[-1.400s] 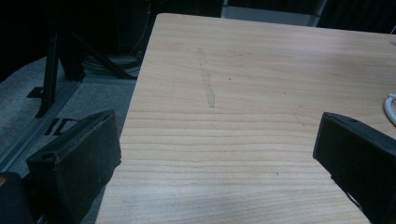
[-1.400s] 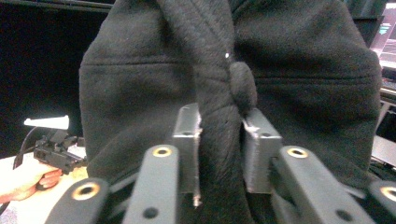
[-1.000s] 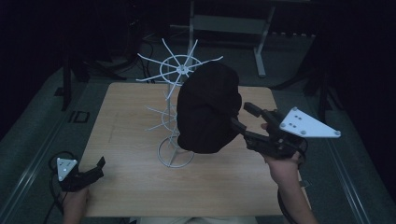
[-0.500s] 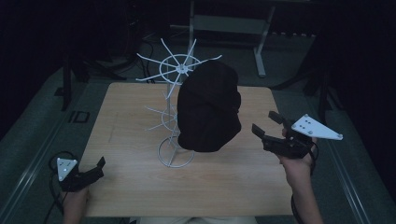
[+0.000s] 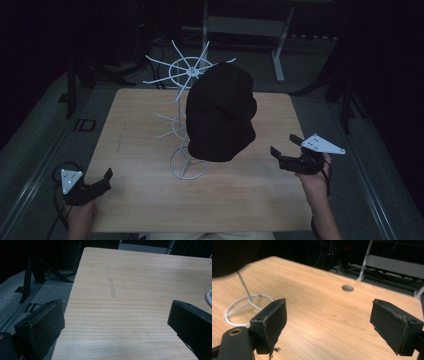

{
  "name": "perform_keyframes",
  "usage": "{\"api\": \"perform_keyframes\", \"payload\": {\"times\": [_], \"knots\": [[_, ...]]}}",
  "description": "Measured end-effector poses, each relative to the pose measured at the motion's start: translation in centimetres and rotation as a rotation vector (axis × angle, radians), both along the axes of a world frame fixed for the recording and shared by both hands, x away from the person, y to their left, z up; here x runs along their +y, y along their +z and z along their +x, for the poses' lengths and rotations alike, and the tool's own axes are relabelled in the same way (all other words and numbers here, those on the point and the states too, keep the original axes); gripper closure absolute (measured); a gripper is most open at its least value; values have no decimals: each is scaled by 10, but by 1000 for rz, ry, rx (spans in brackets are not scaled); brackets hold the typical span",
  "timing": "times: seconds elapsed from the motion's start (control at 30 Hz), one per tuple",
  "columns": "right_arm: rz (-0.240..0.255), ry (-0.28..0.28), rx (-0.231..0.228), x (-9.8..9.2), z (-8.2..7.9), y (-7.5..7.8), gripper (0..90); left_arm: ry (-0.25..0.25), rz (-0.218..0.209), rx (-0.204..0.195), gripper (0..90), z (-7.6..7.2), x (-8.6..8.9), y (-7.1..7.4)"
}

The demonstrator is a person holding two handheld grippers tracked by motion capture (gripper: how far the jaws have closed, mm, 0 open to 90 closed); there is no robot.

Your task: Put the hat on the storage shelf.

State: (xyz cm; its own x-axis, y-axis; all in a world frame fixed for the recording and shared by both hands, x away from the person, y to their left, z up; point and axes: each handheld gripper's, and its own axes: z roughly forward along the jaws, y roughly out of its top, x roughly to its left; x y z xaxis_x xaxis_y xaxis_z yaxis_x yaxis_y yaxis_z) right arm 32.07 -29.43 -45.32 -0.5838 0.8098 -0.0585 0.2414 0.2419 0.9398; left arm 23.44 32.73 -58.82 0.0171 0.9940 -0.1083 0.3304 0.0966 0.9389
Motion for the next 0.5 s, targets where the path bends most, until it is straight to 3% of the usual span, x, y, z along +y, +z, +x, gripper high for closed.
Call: {"api": "perform_keyframes", "payload": {"times": [0.2,0.5], "knots": [[-40,-6,44,-5,12,-35,138,1,0,-1,15,0,0,0],[-47,-100,107,-26,21,-80,142,-1,-4,-2,14,0,0,0]]}}
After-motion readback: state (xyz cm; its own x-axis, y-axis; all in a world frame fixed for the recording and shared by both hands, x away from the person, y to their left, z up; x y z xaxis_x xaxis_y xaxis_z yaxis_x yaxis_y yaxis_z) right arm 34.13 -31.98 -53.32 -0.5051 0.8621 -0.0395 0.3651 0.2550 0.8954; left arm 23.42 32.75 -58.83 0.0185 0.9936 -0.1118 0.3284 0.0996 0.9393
